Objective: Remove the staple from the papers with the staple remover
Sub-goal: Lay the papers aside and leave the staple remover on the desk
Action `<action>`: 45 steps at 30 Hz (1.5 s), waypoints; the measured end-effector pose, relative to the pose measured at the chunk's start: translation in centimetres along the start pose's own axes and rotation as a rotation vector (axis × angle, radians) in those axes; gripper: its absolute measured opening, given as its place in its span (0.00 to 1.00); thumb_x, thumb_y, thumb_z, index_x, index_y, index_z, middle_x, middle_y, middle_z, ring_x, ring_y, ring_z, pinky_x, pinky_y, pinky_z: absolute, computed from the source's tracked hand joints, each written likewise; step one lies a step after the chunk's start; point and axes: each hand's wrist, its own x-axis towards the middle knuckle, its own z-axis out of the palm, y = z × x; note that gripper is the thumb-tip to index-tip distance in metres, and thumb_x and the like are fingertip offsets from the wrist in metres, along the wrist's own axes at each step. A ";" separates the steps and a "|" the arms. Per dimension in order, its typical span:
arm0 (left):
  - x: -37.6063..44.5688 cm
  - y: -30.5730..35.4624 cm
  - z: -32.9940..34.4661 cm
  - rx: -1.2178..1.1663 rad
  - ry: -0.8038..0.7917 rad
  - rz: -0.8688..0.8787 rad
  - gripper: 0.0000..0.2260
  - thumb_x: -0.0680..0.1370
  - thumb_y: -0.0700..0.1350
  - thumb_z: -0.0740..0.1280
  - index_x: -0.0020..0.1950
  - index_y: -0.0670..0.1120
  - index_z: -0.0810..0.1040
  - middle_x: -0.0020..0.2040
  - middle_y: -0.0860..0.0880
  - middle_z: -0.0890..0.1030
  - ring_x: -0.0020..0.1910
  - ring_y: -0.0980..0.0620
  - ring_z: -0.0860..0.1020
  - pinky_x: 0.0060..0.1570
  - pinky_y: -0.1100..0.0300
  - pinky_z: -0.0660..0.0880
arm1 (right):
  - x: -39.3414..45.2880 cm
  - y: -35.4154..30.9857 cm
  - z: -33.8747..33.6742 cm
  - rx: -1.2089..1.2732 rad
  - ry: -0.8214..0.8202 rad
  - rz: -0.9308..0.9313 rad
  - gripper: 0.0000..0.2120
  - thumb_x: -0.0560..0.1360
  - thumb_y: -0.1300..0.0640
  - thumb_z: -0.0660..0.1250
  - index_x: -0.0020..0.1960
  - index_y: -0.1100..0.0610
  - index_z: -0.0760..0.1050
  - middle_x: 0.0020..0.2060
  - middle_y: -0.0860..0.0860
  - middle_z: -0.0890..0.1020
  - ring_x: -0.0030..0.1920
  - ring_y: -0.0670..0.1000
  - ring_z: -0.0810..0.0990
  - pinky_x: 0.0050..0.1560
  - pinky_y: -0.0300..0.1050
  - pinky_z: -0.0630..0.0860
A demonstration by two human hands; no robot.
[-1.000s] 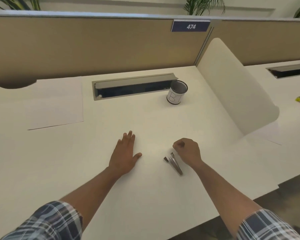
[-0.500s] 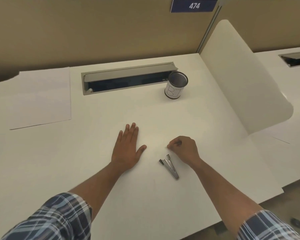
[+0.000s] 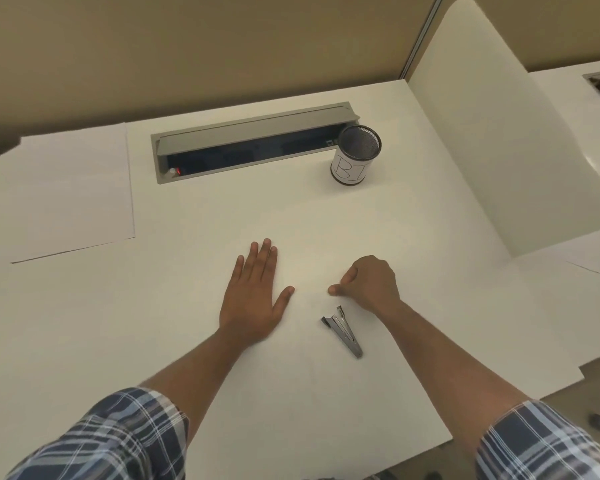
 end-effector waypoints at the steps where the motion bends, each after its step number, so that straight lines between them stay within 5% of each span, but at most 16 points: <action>1: 0.1 0.0 -0.1 0.000 0.003 0.002 0.34 0.83 0.62 0.51 0.83 0.45 0.46 0.84 0.49 0.44 0.82 0.50 0.41 0.80 0.47 0.48 | 0.1 -0.1 0.0 -0.010 0.001 0.002 0.16 0.61 0.47 0.85 0.35 0.55 0.81 0.32 0.45 0.84 0.35 0.46 0.81 0.31 0.39 0.70; 9: 0.0 0.1 -0.2 -0.006 0.003 0.005 0.34 0.83 0.62 0.51 0.83 0.45 0.47 0.84 0.49 0.45 0.82 0.50 0.41 0.80 0.47 0.48 | 0.9 0.1 -0.9 -0.087 -0.067 -0.022 0.20 0.61 0.45 0.84 0.36 0.61 0.83 0.33 0.52 0.87 0.33 0.52 0.82 0.37 0.42 0.78; 12: 0.0 0.0 -0.2 -0.010 0.007 0.005 0.34 0.83 0.62 0.52 0.83 0.45 0.48 0.84 0.49 0.46 0.82 0.50 0.42 0.80 0.47 0.48 | 1.0 1.1 -2.2 0.220 -0.210 -0.008 0.13 0.66 0.51 0.83 0.41 0.60 0.87 0.40 0.56 0.89 0.33 0.51 0.83 0.46 0.46 0.83; 16: 0.0 0.0 -0.2 -0.005 0.003 0.004 0.34 0.83 0.63 0.51 0.83 0.45 0.48 0.84 0.49 0.46 0.82 0.50 0.42 0.80 0.47 0.48 | 0.5 2.9 -3.4 0.656 -0.358 0.047 0.12 0.75 0.60 0.76 0.54 0.67 0.84 0.49 0.63 0.87 0.46 0.54 0.87 0.52 0.46 0.85; 22: 0.0 -0.1 -0.1 -0.011 0.009 0.007 0.34 0.83 0.62 0.52 0.83 0.45 0.49 0.84 0.49 0.47 0.82 0.50 0.43 0.80 0.46 0.49 | 0.0 3.5 -2.3 0.893 -0.297 0.105 0.10 0.77 0.65 0.72 0.55 0.70 0.82 0.43 0.59 0.86 0.41 0.53 0.86 0.51 0.46 0.85; 26: -0.1 -0.1 -0.2 -0.009 0.009 0.006 0.34 0.83 0.63 0.51 0.83 0.45 0.47 0.84 0.49 0.46 0.82 0.51 0.41 0.80 0.47 0.49 | -1.0 3.2 -1.0 0.566 0.023 -0.064 0.03 0.76 0.63 0.73 0.46 0.59 0.86 0.40 0.54 0.87 0.37 0.51 0.82 0.43 0.43 0.82; 29: 0.0 -0.1 -0.2 -0.009 0.006 0.003 0.35 0.83 0.63 0.50 0.83 0.45 0.47 0.84 0.50 0.45 0.82 0.51 0.41 0.80 0.47 0.49 | -2.3 4.0 1.5 0.040 0.257 -0.331 0.09 0.77 0.61 0.68 0.53 0.55 0.87 0.44 0.50 0.85 0.43 0.50 0.81 0.45 0.43 0.75; 33: 0.0 0.0 -0.1 -0.017 0.016 0.001 0.34 0.82 0.63 0.50 0.83 0.45 0.48 0.84 0.49 0.46 0.82 0.50 0.42 0.80 0.47 0.49 | -3.7 5.9 3.9 -0.244 0.416 -0.604 0.20 0.75 0.64 0.60 0.62 0.58 0.82 0.45 0.51 0.80 0.42 0.55 0.78 0.35 0.44 0.74; 40: -0.1 -0.1 -0.1 -0.007 0.017 0.000 0.34 0.83 0.63 0.51 0.83 0.45 0.48 0.84 0.49 0.46 0.82 0.50 0.42 0.80 0.47 0.49 | -3.6 6.0 3.3 -0.660 0.472 -0.763 0.22 0.66 0.71 0.63 0.58 0.60 0.81 0.49 0.48 0.81 0.44 0.54 0.77 0.30 0.41 0.61; 42: -0.1 -0.1 -0.1 -0.002 0.016 0.001 0.34 0.83 0.63 0.50 0.83 0.45 0.48 0.84 0.49 0.46 0.82 0.50 0.42 0.80 0.47 0.49 | -3.5 5.0 2.5 -0.721 0.365 -0.755 0.19 0.65 0.71 0.67 0.53 0.59 0.80 0.48 0.47 0.80 0.44 0.53 0.77 0.27 0.43 0.62; 45: 0.0 0.0 -0.1 0.007 0.014 0.002 0.34 0.83 0.63 0.50 0.83 0.45 0.47 0.84 0.49 0.46 0.82 0.50 0.42 0.80 0.47 0.49 | -2.5 2.4 0.3 -0.708 0.161 -0.593 0.08 0.77 0.62 0.62 0.50 0.54 0.79 0.48 0.47 0.79 0.49 0.55 0.78 0.35 0.45 0.70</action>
